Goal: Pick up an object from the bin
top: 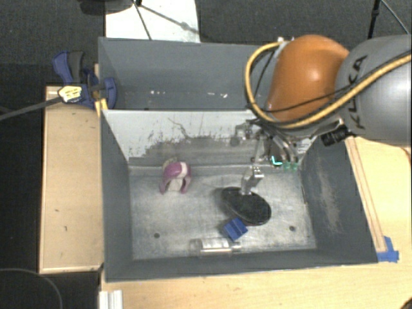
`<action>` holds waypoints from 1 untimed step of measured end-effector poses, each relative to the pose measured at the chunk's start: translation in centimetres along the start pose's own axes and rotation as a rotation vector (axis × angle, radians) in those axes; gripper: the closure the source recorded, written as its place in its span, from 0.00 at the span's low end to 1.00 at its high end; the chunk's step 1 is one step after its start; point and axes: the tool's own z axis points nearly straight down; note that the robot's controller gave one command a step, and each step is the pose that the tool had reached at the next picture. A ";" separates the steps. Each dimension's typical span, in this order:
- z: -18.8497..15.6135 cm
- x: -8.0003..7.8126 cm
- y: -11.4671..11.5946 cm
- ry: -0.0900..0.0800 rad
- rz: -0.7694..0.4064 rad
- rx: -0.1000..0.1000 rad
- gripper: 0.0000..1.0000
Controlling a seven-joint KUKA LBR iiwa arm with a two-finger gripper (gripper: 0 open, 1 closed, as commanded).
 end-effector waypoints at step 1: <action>13.9 0.5 -3.7 -0.004 0.047 -0.002 0.00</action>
Offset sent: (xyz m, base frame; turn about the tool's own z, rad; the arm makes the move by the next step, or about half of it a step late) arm -0.0060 -0.0370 -0.1385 0.0425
